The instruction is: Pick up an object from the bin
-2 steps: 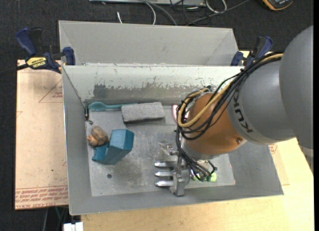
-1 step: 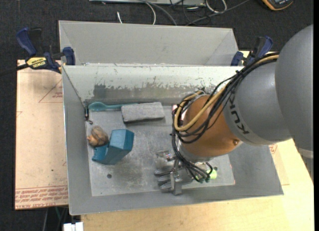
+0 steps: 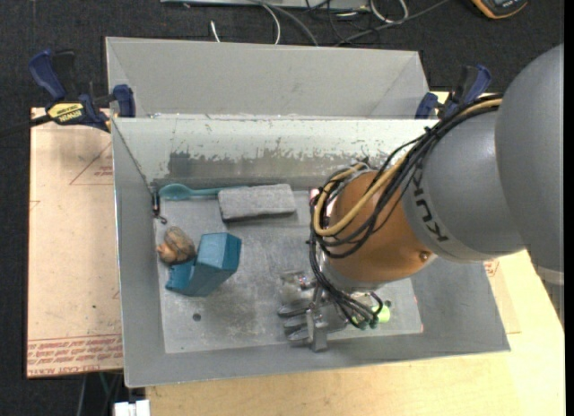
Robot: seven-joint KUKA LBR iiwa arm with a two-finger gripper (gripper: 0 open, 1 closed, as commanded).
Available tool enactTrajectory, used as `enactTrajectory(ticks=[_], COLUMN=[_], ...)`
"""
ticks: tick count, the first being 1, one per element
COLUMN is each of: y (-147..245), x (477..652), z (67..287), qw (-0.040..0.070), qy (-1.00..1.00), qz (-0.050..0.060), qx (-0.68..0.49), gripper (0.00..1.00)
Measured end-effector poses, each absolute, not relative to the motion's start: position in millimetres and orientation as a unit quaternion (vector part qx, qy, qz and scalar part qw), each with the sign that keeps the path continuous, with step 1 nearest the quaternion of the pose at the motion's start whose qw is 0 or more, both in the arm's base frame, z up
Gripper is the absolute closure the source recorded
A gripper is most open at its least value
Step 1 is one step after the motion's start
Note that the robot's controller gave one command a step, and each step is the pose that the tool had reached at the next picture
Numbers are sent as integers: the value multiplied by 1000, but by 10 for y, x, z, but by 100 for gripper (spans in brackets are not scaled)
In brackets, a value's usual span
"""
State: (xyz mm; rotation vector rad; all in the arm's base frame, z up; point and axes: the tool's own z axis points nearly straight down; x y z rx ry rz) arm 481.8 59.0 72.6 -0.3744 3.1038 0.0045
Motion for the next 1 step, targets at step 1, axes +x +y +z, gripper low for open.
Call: enactTrajectory(ticks=[1], y=[594], x=[4797], z=[910], qw=[4], qy=[993], qz=[2], qx=[-120], gripper=[100])
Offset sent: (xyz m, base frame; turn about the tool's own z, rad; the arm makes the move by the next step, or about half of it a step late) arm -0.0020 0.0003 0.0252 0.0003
